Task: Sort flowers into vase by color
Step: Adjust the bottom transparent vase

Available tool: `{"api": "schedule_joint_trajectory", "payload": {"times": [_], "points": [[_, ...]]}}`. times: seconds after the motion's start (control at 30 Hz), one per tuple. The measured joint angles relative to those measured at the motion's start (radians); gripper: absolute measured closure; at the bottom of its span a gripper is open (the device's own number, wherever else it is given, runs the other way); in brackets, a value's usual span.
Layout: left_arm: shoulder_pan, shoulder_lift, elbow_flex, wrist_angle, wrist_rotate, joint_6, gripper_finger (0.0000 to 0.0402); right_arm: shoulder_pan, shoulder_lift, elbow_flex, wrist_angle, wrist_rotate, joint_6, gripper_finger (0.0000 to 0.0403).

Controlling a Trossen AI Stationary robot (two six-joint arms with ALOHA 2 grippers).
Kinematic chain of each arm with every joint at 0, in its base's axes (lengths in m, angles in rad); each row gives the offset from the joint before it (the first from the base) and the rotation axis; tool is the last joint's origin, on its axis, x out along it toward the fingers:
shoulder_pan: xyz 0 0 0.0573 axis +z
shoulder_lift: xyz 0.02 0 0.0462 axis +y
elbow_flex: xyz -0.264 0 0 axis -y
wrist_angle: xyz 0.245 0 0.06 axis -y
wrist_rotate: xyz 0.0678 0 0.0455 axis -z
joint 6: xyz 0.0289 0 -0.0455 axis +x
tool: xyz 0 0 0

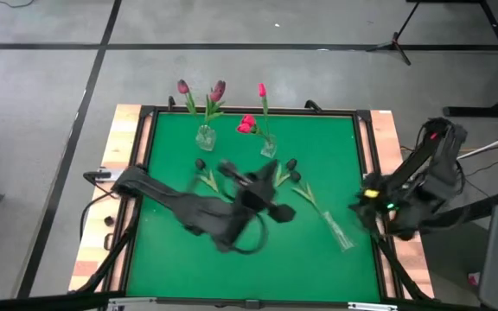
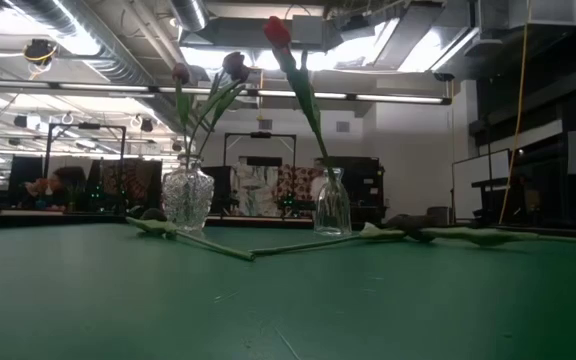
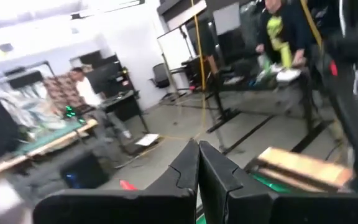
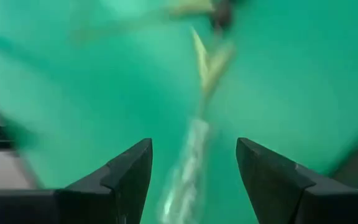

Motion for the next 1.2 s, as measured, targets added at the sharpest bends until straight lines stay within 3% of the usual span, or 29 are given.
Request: {"api": "schedule_joint_trajectory", "payload": {"times": [0.2,0.43,0.57,0.67,0.77,0.93,1.2], "points": [[-0.095,-0.172,0.002,-0.057,0.002,-0.197,0.0401,-0.135,0.01,-0.125,0.116,-0.243,-0.105,0.0167],[-0.212,-0.251,0.002,-0.114,-0.003,-0.231,0.0401,-0.279,0.038,-0.197,0.283,-0.282,-0.287,0.0112],[-0.259,-0.248,0.001,-0.125,-0.045,-0.237,0.0401,-0.389,0.075,-0.246,0.316,-0.382,-0.349,0.0086],[-0.302,-0.252,0.001,-0.121,0.003,-0.298,0.0401,-0.458,0.106,-0.265,0.37,-0.453,-0.398,0.0082],[-0.353,-0.262,0.001,-0.121,0.039,-0.336,0.0401,-0.493,0.135,-0.279,0.441,-0.46,-0.47,0.0082],[-0.417,-0.267,0.001,-0.128,-0.025,-0.338,0.0401,-0.555,0.202,-0.308,0.538,-0.484,-0.537,0.0082],[-0.47,-0.266,0.001,-0.175,-0.027,-0.411,0.0401,-0.566,0.334,-0.315,0.669,-0.538,-0.557,0.0081]]}}
